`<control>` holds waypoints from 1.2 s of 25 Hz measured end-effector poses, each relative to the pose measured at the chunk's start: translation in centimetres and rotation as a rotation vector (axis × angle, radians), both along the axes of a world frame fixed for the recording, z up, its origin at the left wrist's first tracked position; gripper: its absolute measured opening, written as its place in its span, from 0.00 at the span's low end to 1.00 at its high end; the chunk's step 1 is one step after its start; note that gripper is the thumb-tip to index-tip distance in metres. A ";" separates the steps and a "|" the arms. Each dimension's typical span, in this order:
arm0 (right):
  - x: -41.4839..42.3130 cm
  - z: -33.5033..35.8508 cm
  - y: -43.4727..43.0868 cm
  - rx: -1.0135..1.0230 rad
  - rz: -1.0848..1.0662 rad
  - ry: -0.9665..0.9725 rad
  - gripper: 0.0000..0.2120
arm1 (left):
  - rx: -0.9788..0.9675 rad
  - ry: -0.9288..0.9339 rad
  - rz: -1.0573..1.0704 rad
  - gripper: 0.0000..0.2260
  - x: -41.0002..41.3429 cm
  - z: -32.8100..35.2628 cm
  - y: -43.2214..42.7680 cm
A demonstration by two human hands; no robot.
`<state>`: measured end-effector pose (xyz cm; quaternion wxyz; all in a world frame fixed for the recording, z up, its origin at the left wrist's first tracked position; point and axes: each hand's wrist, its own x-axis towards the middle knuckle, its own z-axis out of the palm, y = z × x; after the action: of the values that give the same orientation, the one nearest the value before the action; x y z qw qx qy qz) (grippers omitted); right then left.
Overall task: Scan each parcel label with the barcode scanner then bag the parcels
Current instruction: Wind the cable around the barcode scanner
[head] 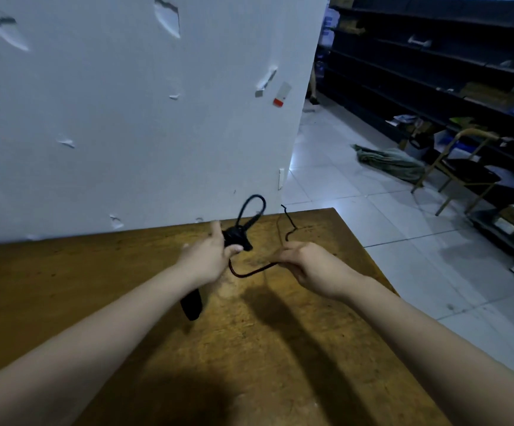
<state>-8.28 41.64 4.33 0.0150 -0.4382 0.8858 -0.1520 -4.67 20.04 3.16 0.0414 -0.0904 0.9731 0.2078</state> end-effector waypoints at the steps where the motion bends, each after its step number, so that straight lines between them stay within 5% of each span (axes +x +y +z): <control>1: -0.4 0.3 -0.6 -0.028 0.018 0.005 0.13 | -0.081 -0.051 -0.059 0.25 -0.1 -0.1 0.7; 4: -1.8 0.1 -1.4 -0.073 0.026 0.025 0.09 | -0.198 -0.185 -0.280 0.23 -1.2 -0.7 2.4; 7: -4.0 -0.3 -0.5 -0.104 -0.052 -0.005 0.06 | -0.205 -0.272 -0.464 0.30 -3.1 -1.3 4.2; 11: -8.5 -1.3 2.4 -0.185 -0.139 -0.105 0.07 | -0.198 -0.205 -0.475 0.30 -6.0 -1.9 7.3; 15: -13.7 -2.6 5.5 -0.072 -0.089 -0.198 0.16 | 0.002 -0.331 -0.517 0.13 -8.7 -1.2 10.2; 19: -17.4 -4.1 6.2 -0.010 0.026 -0.267 0.18 | 0.236 -0.389 -0.447 0.19 -9.9 0.2 11.0; 21: -18.4 -4.8 6.0 -0.065 -0.020 -0.494 0.08 | 0.249 -0.389 -0.424 0.25 -10.6 0.8 11.7; 24: -19.2 -5.8 6.2 -0.183 -0.068 -1.093 0.03 | 0.147 -0.407 -0.349 0.31 -12.0 0.4 12.1; 27: -20.5 -7.0 6.9 -0.288 0.044 -1.527 0.11 | -0.011 -0.455 -0.374 0.28 -14.1 -0.1 12.4; 30: -21.1 -8.5 8.0 -0.304 -0.050 -1.751 0.16 | -0.207 -0.424 -0.440 0.28 -17.4 -1.0 13.3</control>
<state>-29.41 49.64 -4.13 0.6251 -0.1427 0.5363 -0.5488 -22.08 33.39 2.14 0.2779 0.0769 0.9549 0.0705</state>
